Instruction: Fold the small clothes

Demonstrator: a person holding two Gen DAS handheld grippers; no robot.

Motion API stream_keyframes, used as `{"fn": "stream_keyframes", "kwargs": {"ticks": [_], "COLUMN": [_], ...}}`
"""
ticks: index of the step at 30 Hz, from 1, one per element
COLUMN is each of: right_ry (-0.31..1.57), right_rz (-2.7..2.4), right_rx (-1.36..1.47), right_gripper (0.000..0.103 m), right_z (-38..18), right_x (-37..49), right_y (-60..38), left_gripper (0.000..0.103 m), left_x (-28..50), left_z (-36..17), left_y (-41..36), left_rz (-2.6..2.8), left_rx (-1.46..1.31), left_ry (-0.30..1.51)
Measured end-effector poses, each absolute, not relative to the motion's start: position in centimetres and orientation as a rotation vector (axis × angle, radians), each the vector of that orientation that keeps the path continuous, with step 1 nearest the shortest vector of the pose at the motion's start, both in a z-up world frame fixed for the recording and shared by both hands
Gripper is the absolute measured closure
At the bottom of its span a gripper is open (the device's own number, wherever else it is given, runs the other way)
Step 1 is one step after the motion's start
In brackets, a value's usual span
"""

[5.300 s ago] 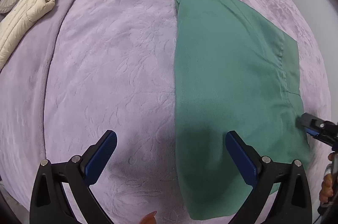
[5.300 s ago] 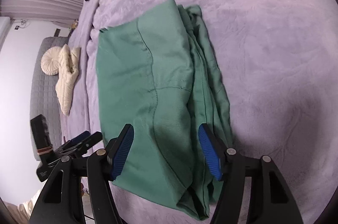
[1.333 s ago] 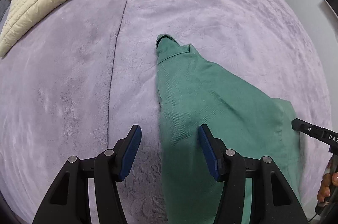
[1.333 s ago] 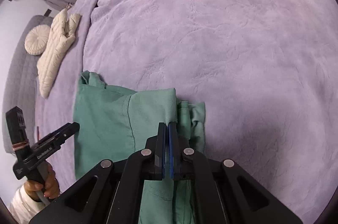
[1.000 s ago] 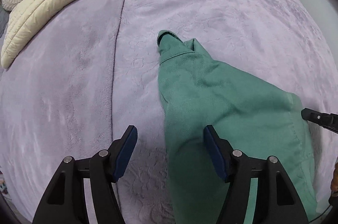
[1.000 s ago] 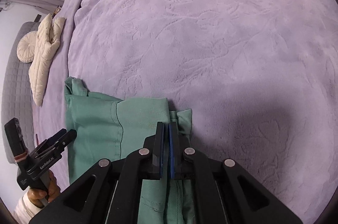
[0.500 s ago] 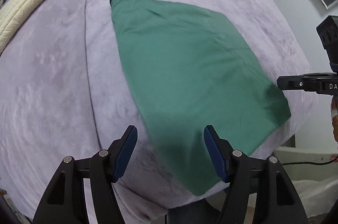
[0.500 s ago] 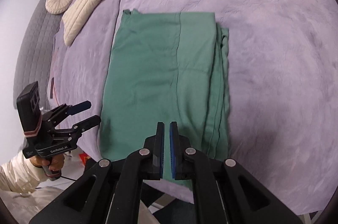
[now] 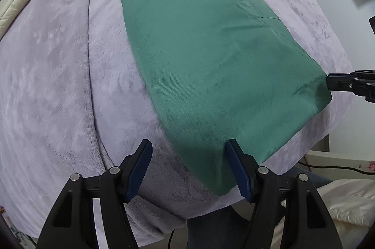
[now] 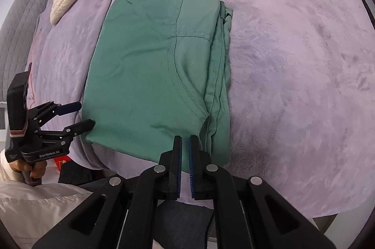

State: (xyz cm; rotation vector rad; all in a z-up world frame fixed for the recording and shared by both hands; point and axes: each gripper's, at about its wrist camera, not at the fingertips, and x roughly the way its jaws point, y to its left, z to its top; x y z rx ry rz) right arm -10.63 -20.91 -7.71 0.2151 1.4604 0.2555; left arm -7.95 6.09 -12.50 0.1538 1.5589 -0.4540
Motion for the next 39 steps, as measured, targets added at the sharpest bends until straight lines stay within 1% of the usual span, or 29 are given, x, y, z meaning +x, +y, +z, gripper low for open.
{"fn": "stream_keyframes", "kwargs": {"ticks": [1,2,4,5,6,7,8,12,15,18,21,24,28,30,33,37,39], "right_ry": [1.453,1.447,1.449,1.453,1.464,1.481,1.493,1.517,1.568,1.607,1.586,1.524,1.387,1.380,1.427,1.542,1.571], "right_rz": [0.241,0.229,0.239,0.248,0.248,0.249,0.241,0.181,0.131,0.062,0.049,0.009,0.030,0.066,0.089,0.069,0.062], "right_rx": [0.210,0.206,0.223,0.242,0.256,0.272,0.276,0.205,0.244,0.267,0.378,0.396,0.415,0.385,0.334,0.297,0.318], "right_gripper": [0.054,0.034,0.039,0.053,0.071,0.082,0.098,0.098,0.099,0.099,0.099,0.099,0.098,0.098,0.098,0.098,0.098], "right_z": [-7.6,-7.6,-7.7,-7.9,-8.2,-8.7,-9.1,-11.1,-14.4,-16.7,-15.6,-12.8,-8.2,-7.4,-8.5,-13.0,-14.0], "right_x": [-10.8,-10.8,-10.6,-10.5,-10.3,-10.2,-10.2,-10.3,-10.5,-11.1,-11.8,-12.1,-11.7,-11.0,-10.3,-10.8,-11.1], "right_y": [-21.1,-21.2,-21.3,-21.3,-21.3,-21.2,-21.0,-21.3,-22.2,-23.2,-24.6,-25.4,-24.5,-22.9,-20.4,-18.6,-18.8], "left_gripper": [0.036,0.036,0.036,0.036,0.036,0.036,0.036,0.036,0.027,0.027,0.027,0.027,0.027,0.027,0.027,0.027,0.027], "left_x": [-8.1,-8.1,-8.2,-8.2,-8.3,-8.2,-8.2,-8.6,-9.1,-9.2,-9.1,-9.2,-9.3,-9.2,-9.3,-9.3,-9.3], "left_z": [-12.6,-12.7,-12.7,-12.7,-12.7,-12.7,-12.6,-12.8,-13.7,-14.3,-14.0,-14.0,-13.9,-13.8,-13.7,-13.6,-13.5], "left_y": [6.1,6.2,6.2,6.2,6.2,6.1,6.1,5.9,5.8,6.0,6.5,6.4,6.3,6.4,7.1,7.5,7.5], "left_rz": [-0.450,-0.448,-0.447,-0.447,-0.450,-0.451,-0.452,-0.454,-0.435,-0.424,-0.423,-0.431,-0.446,-0.455,-0.462,-0.467,-0.462], "left_rx": [0.145,0.139,0.138,0.140,0.142,0.145,0.149,0.170,0.193,0.170,0.159,0.170,0.174,0.172,0.161,0.151,0.152], "left_ry": [1.561,1.561,1.558,1.556,1.552,1.551,1.549,1.523,1.508,1.519,1.517,1.505,1.492,1.487,1.488,1.490,1.494]}}
